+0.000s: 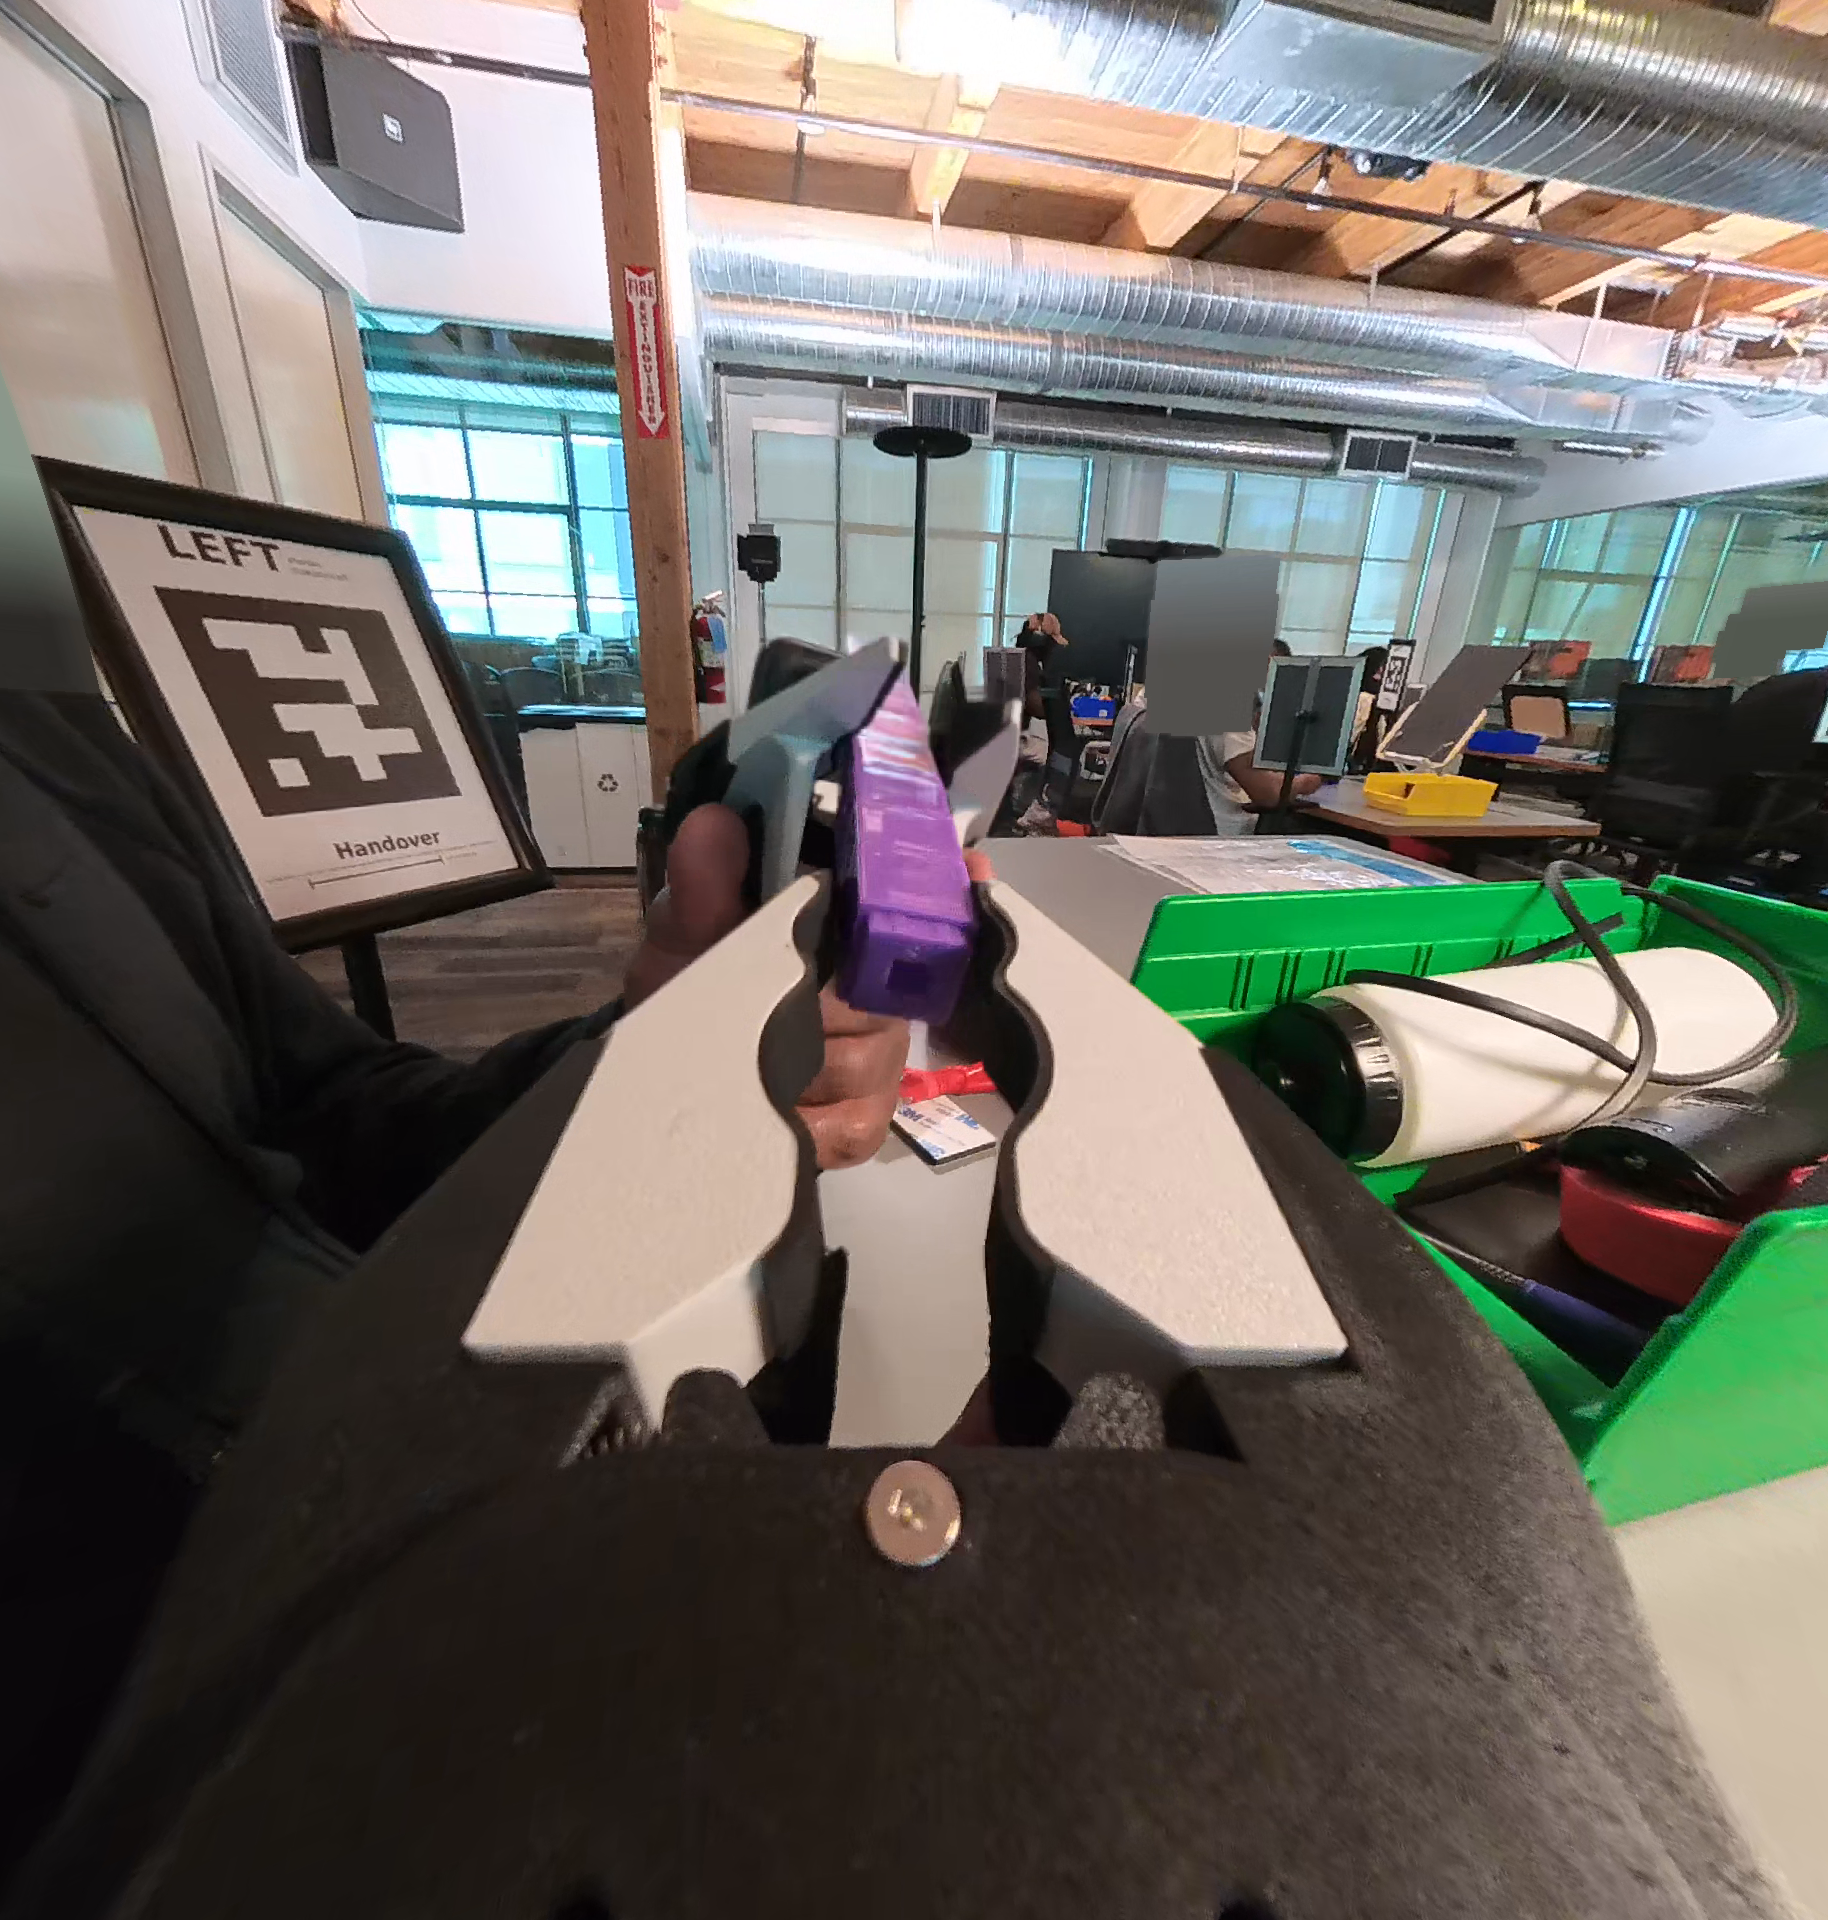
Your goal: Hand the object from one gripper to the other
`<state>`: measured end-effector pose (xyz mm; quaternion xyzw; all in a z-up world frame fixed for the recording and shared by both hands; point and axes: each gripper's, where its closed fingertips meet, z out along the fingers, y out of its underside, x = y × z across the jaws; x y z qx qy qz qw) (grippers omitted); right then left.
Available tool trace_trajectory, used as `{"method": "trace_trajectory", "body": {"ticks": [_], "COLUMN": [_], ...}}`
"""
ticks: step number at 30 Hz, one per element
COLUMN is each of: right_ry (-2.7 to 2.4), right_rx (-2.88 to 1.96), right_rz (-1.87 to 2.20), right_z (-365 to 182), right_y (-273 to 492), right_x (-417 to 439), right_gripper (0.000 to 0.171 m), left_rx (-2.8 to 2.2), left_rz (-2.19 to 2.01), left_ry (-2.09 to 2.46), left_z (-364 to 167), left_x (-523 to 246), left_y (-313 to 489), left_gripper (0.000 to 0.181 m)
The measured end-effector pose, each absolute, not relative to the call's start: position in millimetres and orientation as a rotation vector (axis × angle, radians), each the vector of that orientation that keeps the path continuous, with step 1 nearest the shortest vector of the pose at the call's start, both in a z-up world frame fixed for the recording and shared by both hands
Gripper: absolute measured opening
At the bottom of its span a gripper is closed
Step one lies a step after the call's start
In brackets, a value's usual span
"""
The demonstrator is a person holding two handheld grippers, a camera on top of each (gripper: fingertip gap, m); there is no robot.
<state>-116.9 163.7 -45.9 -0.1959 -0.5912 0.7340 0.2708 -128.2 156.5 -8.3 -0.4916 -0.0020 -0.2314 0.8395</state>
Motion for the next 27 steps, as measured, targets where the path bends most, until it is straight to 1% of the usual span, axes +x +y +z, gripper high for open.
{"method": "trace_trajectory", "body": {"ticks": [3,8,10,13,16,17,18,19,20,21,24,27], "right_ry": [-1.555,-1.441,-1.435,-1.443,-1.473,-1.481,-1.486,-1.479,-1.471,-1.473,-1.390,-1.365], "right_rx": [-0.527,-0.553,-0.562,-0.602,-0.629,-0.629,-0.617,-0.604,-0.582,-0.575,-0.583,-0.585], "right_rz": [1.993,2.099,2.092,2.026,2.077,2.092,2.105,2.116,2.121,2.119,2.154,2.215], "right_z": [-41.2,-27.3,-27.4,-32.4,-35.0,-35.4,-34.8,-33.3,-31.5,-30.7,-22.5,-18.9], "right_y": [168.1,183.1,183.1,183.7,180.0,178.0,175.8,175.0,175.4,176.1,188.1,189.5], "right_x": [-116.2,-113.4,-114.8,-122.1,-123.0,-122.5,-120.9,-118.9,-116.7,-115.8,-114.5,-112.2], "right_gripper": [0.026,0.026,0.030,0.040,0.045,0.045,0.041,0.032,0.028,0.028,0.027,0.027], "left_rx": [-1.070,-1.207,-1.216,-1.177,-1.113,-1.124,-1.160,-1.207,-1.224,-1.214,-1.196,-1.163], "left_rz": [-0.528,-0.438,-0.388,-0.283,-0.308,-0.343,-0.373,-0.385,-0.388,-0.394,-0.355,-0.416], "left_ry": [-0.016,0.053,0.090,0.078,0.066,0.071,0.076,0.078,0.090,0.095,0.051,0.075], "left_z": [-12.9,-29.6,-29.8,-23.5,-15.2,-17.1,-22.5,-29.4,-32.3,-30.5,-27.9,-23.6], "left_x": [-127.5,-113.2,-110.3,-117.9,-119.9,-117.0,-113.5,-110.8,-108.1,-106.4,-116.6,-111.9], "left_y": [161.1,175.9,175.0,170.6,163.4,165.1,170.0,175.9,178.0,177.0,175.5,170.4], "left_gripper": [0.027,0.030,0.031,0.027,0.027,0.027,0.027,0.027,0.029,0.027,0.028,0.027]}}
